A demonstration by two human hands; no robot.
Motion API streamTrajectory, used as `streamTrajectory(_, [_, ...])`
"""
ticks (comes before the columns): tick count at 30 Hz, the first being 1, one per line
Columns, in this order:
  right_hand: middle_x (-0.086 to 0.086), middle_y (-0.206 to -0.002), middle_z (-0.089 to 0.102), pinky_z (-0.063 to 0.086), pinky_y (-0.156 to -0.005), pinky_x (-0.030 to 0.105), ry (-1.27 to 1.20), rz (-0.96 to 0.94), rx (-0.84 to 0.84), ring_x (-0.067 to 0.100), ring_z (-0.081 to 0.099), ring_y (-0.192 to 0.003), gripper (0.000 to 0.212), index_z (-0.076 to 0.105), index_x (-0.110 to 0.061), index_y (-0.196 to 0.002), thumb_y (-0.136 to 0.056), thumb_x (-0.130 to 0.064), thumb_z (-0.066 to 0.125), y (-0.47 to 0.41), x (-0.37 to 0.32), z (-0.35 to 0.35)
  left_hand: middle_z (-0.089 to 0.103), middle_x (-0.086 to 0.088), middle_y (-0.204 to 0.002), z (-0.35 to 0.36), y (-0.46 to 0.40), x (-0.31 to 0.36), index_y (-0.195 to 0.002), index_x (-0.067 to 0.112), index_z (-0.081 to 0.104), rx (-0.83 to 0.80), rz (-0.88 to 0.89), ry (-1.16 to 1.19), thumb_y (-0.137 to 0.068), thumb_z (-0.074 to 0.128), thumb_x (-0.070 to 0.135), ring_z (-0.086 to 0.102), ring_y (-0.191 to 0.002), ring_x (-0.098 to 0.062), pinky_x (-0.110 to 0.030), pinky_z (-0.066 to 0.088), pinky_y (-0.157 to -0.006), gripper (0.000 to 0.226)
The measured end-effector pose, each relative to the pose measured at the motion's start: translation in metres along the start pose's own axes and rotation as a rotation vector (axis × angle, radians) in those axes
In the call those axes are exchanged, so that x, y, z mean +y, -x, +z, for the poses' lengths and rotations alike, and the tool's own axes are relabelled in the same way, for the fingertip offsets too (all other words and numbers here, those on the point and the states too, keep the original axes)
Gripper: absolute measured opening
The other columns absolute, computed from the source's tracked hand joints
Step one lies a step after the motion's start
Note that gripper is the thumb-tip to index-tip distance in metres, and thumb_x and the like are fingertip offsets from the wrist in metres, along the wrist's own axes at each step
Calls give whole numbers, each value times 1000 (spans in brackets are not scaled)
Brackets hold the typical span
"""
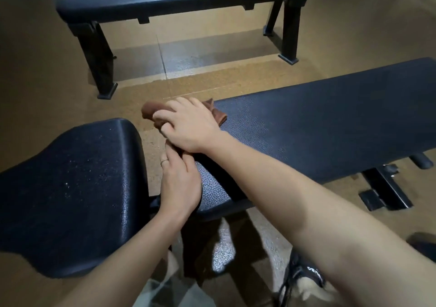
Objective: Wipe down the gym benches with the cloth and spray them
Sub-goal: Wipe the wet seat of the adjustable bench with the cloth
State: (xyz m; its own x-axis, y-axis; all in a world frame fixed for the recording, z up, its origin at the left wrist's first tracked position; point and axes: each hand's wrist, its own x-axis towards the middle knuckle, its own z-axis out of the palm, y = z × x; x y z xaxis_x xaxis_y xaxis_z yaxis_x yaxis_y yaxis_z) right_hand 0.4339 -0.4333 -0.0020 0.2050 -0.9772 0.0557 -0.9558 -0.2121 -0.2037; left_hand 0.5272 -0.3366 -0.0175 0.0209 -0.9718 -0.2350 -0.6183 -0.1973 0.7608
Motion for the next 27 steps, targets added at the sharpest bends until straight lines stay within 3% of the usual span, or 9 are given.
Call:
streamTrajectory(3, [4,-128,66,41,-103,39,-23,157,80,27,58,-120,58,63,-37,-132,-88,-45,27,18,66,-17,24,-25,-163,-2,1,6,-163,8,14,-11,28,14,-110,33,25,25,-149,-34,-35,18,-115,58])
streamTrajectory(8, [11,-131,61,34,-112,45,23,487,135,31,49,-126,52,59,-34,-133,-92,-42,27,66,174,-40,22,-22,-164,-1,3,8,-163,10,12,5,28,33,-110,32,26,26,-149,-33,-35,19,-116,59])
streamTrajectory(11, [9,-142,54,25,-119,53,43,566,132,29,40,-137,55,57,-32,-136,-92,-41,26,58,146,-27,25,-24,-162,1,1,7,-163,8,13,24,15,26,-110,33,25,29,-147,-34,-33,18,-113,59])
streamTrajectory(15, [4,-165,34,15,-125,54,-4,403,89,28,27,-152,59,48,-37,-149,-92,-38,32,70,67,-16,25,-24,-162,-1,2,10,-163,9,12,7,12,30,-110,32,25,27,-148,-33,-34,19,-115,59])
streamTrajectory(19, [5,-161,43,21,-124,55,-46,287,161,30,35,-149,60,54,-37,-146,-89,-37,36,126,2,-2,24,-24,-163,-2,3,6,-164,10,10,-6,26,59,-110,31,25,24,-150,-33,-37,18,-117,59])
streamTrajectory(23, [4,-160,44,27,-121,53,-24,305,177,29,37,-148,60,54,-35,-146,-88,-33,40,178,26,-11,22,-25,-164,-2,3,7,-164,11,9,-14,11,55,-110,30,26,23,-150,-33,-38,17,-117,59])
streamTrajectory(27, [7,-158,45,30,-120,53,88,563,217,33,40,-146,60,55,-29,-146,-90,-36,33,225,95,-30,22,-23,-164,-2,6,8,-164,11,8,-12,7,41,-111,29,28,23,-151,-34,-37,17,-117,59])
